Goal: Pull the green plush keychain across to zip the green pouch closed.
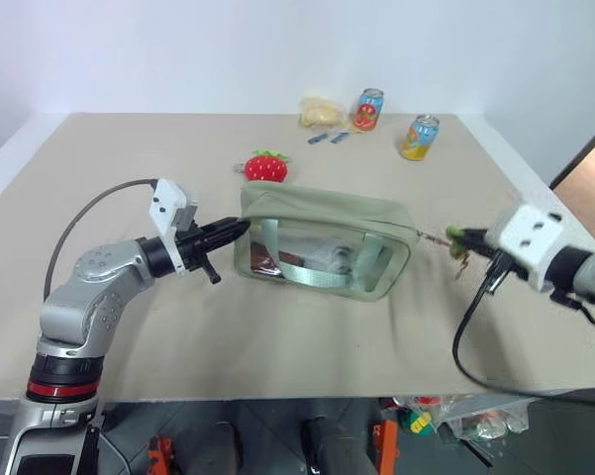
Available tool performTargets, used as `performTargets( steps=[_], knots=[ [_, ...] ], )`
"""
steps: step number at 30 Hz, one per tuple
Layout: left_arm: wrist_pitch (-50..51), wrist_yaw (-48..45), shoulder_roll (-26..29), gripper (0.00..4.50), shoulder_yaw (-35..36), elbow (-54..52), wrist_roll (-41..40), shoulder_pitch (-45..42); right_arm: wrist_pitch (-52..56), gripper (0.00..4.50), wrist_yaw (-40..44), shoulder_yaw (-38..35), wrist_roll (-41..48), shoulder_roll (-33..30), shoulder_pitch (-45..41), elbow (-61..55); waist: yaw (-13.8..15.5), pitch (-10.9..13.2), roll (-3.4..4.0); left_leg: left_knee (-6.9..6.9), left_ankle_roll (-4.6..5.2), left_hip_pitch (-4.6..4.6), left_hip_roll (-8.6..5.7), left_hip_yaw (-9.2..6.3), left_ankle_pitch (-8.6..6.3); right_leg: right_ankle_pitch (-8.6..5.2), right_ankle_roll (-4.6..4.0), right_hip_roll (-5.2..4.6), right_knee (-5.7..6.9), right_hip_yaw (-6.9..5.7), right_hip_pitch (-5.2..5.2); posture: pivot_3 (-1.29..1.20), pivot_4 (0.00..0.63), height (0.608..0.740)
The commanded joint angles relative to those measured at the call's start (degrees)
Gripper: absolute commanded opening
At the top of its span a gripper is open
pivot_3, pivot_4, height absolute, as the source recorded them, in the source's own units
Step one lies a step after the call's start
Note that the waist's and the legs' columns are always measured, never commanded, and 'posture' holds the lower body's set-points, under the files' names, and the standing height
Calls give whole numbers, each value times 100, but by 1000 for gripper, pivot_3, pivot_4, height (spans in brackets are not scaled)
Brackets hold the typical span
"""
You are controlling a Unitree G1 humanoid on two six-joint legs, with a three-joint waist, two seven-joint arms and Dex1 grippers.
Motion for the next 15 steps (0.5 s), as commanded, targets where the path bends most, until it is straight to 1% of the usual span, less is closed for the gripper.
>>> performTargets(
  steps=[1,3,7,11,15],
  knots=[
    [23,40,84,0,-34,37,105,-102,65,19,-653,625,-323,625,-270,-26,-32,1,-8,4,-1,12,-1,-4,1,1,-3,1,-1,-1,7,0,150,740],
    [16,30,74,0,-59,72,120,-157,34,19,-970,833,-382,1063,-544,217,-41,5,-5,6,-1,14,-11,-3,1,0,-10,-1,-3,12,4,0,150,740],
    [20,22,67,0,-84,136,140,-266,-183,19,-1374,1202,-540,1673,-1012,903,-44,8,-9,13,5,12,-24,18,16,2,-13,-4,-11,49,4,0,150,740],
    [2,26,67,0,-99,164,145,-297,-363,19,-1473,1402,-613,1926,-1081,1131,-41,7,-10,13,10,11,-21,44,25,2,-12,-8,-17,65,5,0,150,740],
    [-21,29,62,0,-101,204,159,-319,-310,19,-1418,1458,-612,1969,-908,1045,-38,6,-11,-1,8,11,-20,48,24,11,3,-5,-16,70,0,0,150,740]
  ],
)
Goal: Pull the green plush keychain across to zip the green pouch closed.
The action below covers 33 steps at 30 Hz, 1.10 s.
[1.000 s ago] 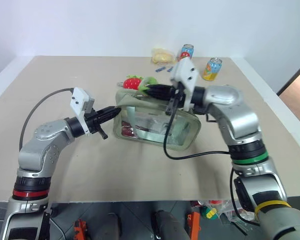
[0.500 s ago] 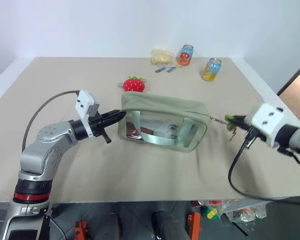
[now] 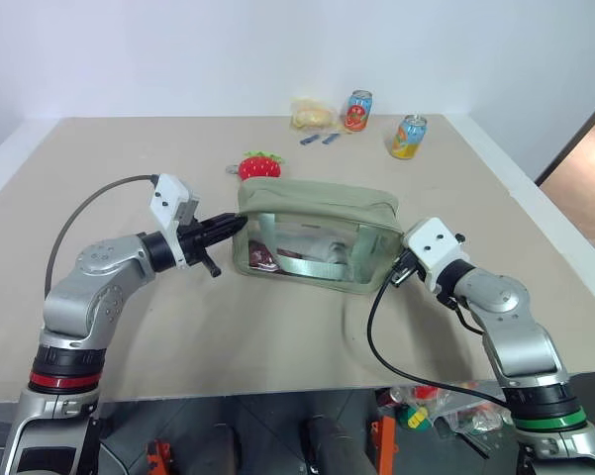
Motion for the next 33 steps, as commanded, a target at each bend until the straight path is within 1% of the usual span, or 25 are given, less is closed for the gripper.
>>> performTargets(
  steps=[1,9,15,19,21,22,23,24,28,29,30,32,33],
  knots=[
    [-30,-43,45,0,-9,-22,42,-70,-44,19,34,60,-39,-22,174,-146,6,-2,-2,-6,0,0,0,-2,0,3,5,1,1,0,-1,0,150,740],
    [-68,-18,-24,0,-38,35,59,-123,-219,19,66,155,-112,-11,607,-52,10,-3,-4,-18,0,4,3,-10,-4,6,10,8,6,-4,-4,0,150,740],
    [-58,-27,-41,0,-16,33,46,-133,-282,19,-41,41,-64,70,420,21,9,-3,-4,-4,1,4,2,-6,-3,5,9,6,4,0,-1,0,150,740],
    [197,-110,-20,0,88,7,-222,-178,-32,19,37,-357,591,300,185,-158,10,-3,-4,-2,1,3,2,-4,-2,5,9,6,4,3,-2,0,150,740],
    [353,-121,-2,0,162,-17,-366,-218,194,650,146,-569,963,343,100,-315,10,-3,-3,-2,2,0,2,-4,-2,5,9,6,4,3,-3,0,150,740],
    [414,-115,21,724,197,-33,-410,-251,261,1044,172,-688,1133,352,58,-394,10,-3,-3,-2,2,-3,2,-4,-2,5,9,6,4,3,-6,0,150,740],
    [439,-113,50,923,216,-41,-413,-282,340,1234,197,-794,1281,349,23,-464,11,-2,-3,-2,2,-7,2,-4,-2,5,9,6,4,3,-8,0,150,740],
    [450,-118,76,1328,234,-40,-410,-310,408,1679,233,-886,1419,331,-9,-525,11,-2,-3,-3,2,-14,1,-4,-2,6,9,6,4,3,-13,0,150,740],
    [506,-196,228,2706,309,-50,-420,-380,772,3068,479,-1345,2056,115,-100,-842,10,-2,-2,-13,1,-23,2,-8,-4,9,15,8,5,0,-23,0,150,740],
    [520,-205,258,3096,331,-58,-440,-382,835,3447,538,-1428,2170,43,-83,-923,10,-2,-2,-16,2,-23,2,-9,-4,10,17,8,5,0,-24,0,150,740],
    [519,-216,293,3360,337,-69,-448,-378,859,3694,629,-1508,2275,-48,-36,-1015,10,-2,-2,-19,4,-23,3,-11,-6,10,17,9,5,-3,-24,0,150,740],
    [525,-229,335,4109,346,-101,-467,-362,928,4449,736,-1649,2445,-198,78,-1172,11,-2,-2,-21,8,-24,3,-12,-11,9,15,10,5,-3,-25,0,150,740],
    [530,-230,344,4410,350,-114,-475,-356,968,4500,763,-1704,2516,-250,125,-1224,11,-2,-2,-22,9,-24,3,-12,-14,8,14,10,5,-4,-25,0,150,740]
  ],
)
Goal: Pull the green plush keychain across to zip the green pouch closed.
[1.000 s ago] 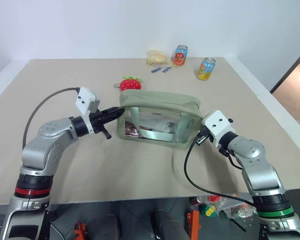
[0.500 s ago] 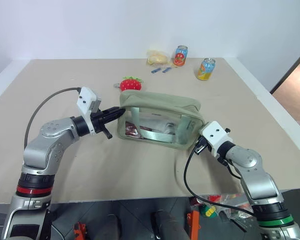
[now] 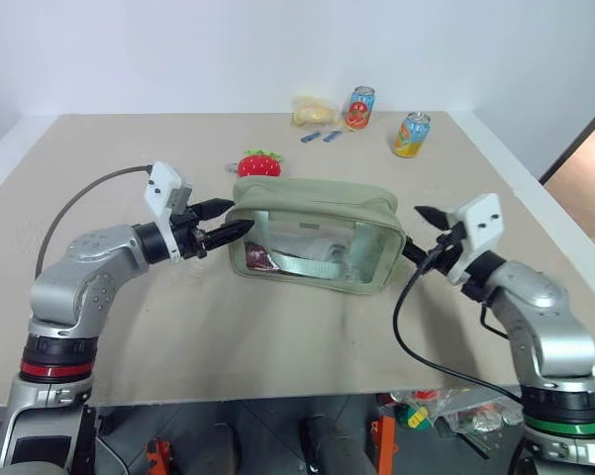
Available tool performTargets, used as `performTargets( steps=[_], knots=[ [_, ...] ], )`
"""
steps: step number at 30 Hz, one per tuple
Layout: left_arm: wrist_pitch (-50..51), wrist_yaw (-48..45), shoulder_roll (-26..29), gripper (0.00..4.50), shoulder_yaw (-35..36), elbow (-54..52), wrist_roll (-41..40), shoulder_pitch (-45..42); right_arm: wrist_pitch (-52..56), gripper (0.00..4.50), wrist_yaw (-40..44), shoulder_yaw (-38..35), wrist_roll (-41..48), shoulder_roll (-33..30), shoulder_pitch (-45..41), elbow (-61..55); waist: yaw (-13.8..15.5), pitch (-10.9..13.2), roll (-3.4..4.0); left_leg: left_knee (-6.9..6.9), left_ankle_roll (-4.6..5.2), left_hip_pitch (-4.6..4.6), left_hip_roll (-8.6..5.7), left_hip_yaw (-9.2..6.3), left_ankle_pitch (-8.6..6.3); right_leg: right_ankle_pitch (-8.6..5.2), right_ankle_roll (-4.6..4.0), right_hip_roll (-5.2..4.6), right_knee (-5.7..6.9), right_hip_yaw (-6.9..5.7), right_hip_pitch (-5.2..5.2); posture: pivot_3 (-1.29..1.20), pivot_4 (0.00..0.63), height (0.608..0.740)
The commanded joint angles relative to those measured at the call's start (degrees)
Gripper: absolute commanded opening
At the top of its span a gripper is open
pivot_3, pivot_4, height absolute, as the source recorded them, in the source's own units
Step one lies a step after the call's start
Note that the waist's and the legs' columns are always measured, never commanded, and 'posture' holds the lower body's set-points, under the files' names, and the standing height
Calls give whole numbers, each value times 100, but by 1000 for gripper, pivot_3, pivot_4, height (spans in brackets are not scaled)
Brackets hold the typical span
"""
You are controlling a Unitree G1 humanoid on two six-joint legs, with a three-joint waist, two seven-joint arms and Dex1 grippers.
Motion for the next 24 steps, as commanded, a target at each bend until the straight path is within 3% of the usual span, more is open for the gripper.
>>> performTargets(
  steps=[1,7,12,17,20,24],
  knots=[
    [6,-53,123,4464,180,-221,-123,-77,90,4500,232,-421,444,-252,205,-500,1,0,0,0,-1,-2,0,-1,-1,-1,-1,0,0,-1,0,0,150,740],
    [-157,22,247,4464,321,-355,-45,55,178,4500,151,-1032,956,-356,570,-835,-6,0,0,3,-2,-3,-1,0,-2,-3,1,-2,-2,2,-1,0,150,740],
    [-710,211,241,4464,404,-451,332,307,258,4500,-447,-1375,1176,-46,704,-1052,-3,0,0,10,-2,3,1,0,-2,-2,0,0,-1,0,3,0,150,740],
    [-1116,518,235,4464,603,-828,650,1158,275,4500,-351,-1886,1517,17,1911,-1844,9,-1,1,4,-9,-2,1,0,-7,-6,1,-5,-1,1,2,0,150,740],
    [-1367,875,113,4464,526,-1213,1013,1794,106,4500,-362,-1640,1380,179,2736,-2429,9,-1,0,3,-19,-6,4,0,-16,-15,2,-5,-1,0,0,0,150,740],
    [-1322,1169,-132,4464,361,-1501,1116,2355,-210,4500,-606,-1112,997,524,3230,-2716,4,-1,1,12,-22,2,11,5,-19,-16,1,-5,-1,-2,1,0,150,740]
  ],
)
